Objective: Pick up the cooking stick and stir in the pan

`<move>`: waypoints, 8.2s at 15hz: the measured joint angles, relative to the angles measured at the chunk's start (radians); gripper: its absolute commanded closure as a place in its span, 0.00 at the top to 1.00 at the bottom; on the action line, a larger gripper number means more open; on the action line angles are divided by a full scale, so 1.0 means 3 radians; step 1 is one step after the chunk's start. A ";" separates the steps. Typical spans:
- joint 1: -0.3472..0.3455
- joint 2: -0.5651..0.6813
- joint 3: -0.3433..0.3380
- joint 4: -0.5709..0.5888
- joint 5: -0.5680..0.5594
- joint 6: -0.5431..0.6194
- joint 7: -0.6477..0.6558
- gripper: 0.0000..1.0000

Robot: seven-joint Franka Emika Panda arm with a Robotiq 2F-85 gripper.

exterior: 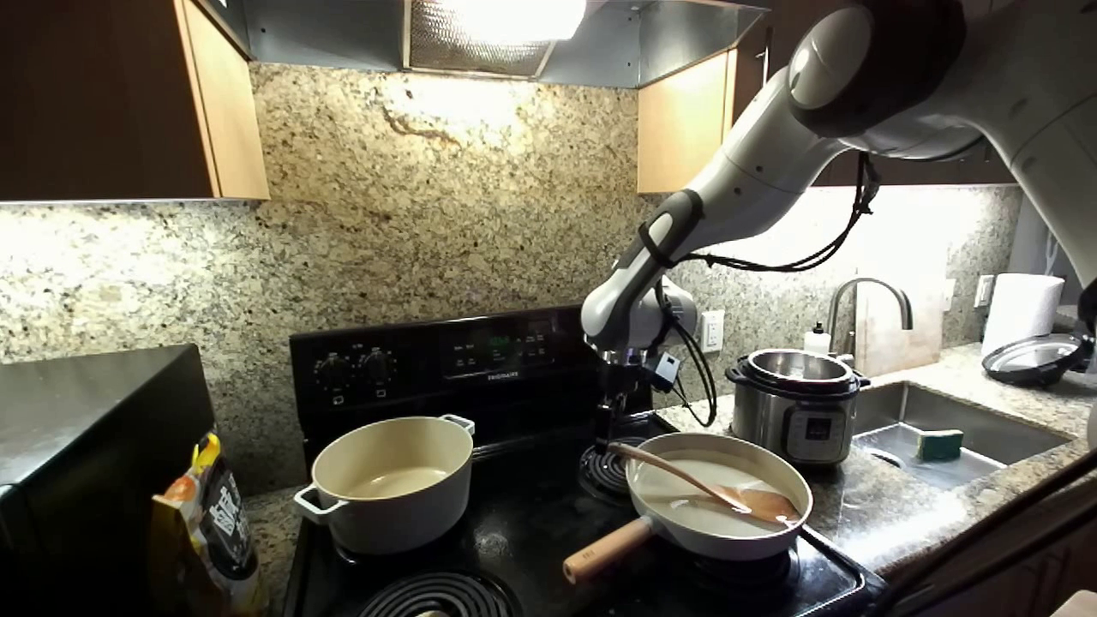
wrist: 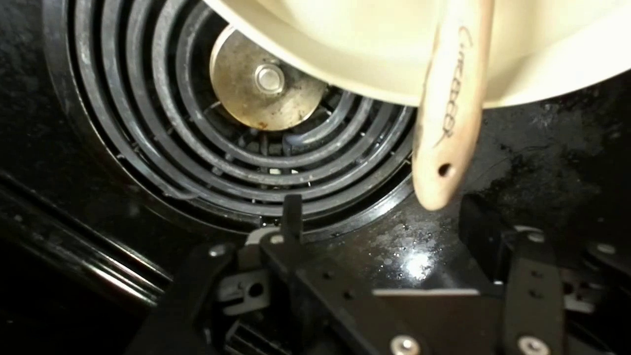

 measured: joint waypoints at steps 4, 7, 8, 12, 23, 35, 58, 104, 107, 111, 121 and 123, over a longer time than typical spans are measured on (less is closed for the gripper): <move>-0.0010 0.0056 -0.0007 0.0057 0.0084 -0.0154 -0.0132 1.00; -0.0008 0.0072 -0.0020 0.0097 0.0094 -0.0228 -0.0143 1.00; -0.0006 0.0072 -0.0025 0.0110 0.0094 -0.0248 -0.0144 1.00; 0.0001 0.0106 -0.0043 0.0219 0.0094 -0.0425 -0.0203 0.79; 0.0106 0.0341 -0.0138 0.0513 0.0093 -0.0610 -0.0254 0.08; 0.0267 0.0279 -0.0245 0.0530 0.0093 -0.0607 -0.0240 0.61; 0.0277 0.0075 -0.0371 0.0285 0.0093 -0.0571 -0.0210 0.42; 0.0372 0.0013 -0.0322 0.0327 -0.0165 -0.0039 0.0217 0.10; 0.0351 0.0082 -0.0238 0.0284 -0.0131 -0.0039 0.0217 0.10; 0.0366 0.0103 -0.0123 0.0286 -0.0133 -0.0039 0.0173 0.10; 0.0419 0.0101 0.0004 0.0436 -0.0137 0.0068 -0.0151 0.10; 0.0388 0.0101 0.0004 0.0425 -0.0137 0.0210 -0.0197 0.10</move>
